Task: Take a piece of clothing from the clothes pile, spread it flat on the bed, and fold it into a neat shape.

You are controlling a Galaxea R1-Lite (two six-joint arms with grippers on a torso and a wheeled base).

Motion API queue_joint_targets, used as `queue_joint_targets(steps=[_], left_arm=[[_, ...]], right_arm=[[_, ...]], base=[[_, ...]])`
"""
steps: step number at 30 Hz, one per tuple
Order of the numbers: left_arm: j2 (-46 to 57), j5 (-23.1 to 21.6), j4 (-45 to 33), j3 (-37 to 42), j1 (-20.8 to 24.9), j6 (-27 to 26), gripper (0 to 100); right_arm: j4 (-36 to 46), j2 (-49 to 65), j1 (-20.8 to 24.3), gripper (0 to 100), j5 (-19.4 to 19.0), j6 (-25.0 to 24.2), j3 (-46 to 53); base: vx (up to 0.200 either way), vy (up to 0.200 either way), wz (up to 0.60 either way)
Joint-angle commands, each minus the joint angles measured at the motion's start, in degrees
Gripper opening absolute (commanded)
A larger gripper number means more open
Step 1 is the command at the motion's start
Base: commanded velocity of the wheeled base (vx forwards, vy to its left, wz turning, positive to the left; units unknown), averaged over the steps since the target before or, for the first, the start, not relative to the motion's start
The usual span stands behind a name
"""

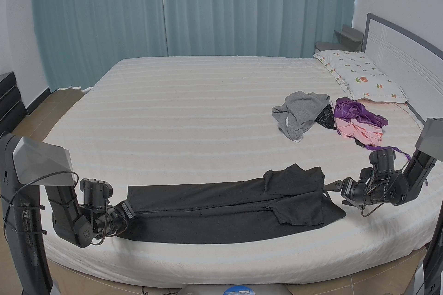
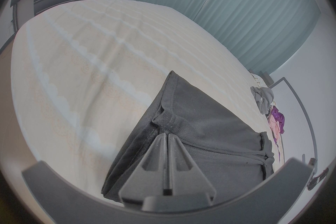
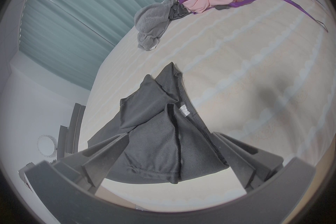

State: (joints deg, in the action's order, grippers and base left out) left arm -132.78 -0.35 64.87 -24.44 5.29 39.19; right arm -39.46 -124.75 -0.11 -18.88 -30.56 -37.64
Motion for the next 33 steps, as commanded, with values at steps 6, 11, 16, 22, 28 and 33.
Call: queue_joint_targets(steps=[6, 11, 16, 22, 28, 33], left_arm=[[0.2, -0.1, 0.0, 0.3, -0.4, 0.3, 0], [0.3, -0.1, 0.1, 0.3, -0.4, 0.4, 0], [0.3, -0.2, 0.1, 0.1, -0.4, 0.4, 0], [0.3, -0.2, 0.0, 0.0, -0.4, 0.4, 0], [0.3, -0.2, 0.0, -0.2, -0.3, 0.5, 0], [0.3, -0.2, 0.1, -0.2, -0.3, 0.5, 0]], right_arm=[[0.0, -2.3, 0.7, 100, -1.3, 2.0, -0.6], [-0.1, -3.0, 1.0, 100, -2.6, 2.3, -1.3], [0.1, -5.5, 1.3, 100, -2.8, 2.5, -4.4], [0.5, -8.5, 1.8, 100, -2.8, 2.6, -8.8], [0.5, -11.2, 2.1, 100, -2.7, 2.9, -11.7], [0.5, -12.4, 2.1, 100, -2.4, 6.1, -11.4]], base=[[0.0, 0.0, 0.0], [0.0, 0.0, 0.0], [0.0, 0.0, 0.0], [0.0, 0.0, 0.0], [0.0, 0.0, 0.0], [0.0, 0.0, 0.0]])
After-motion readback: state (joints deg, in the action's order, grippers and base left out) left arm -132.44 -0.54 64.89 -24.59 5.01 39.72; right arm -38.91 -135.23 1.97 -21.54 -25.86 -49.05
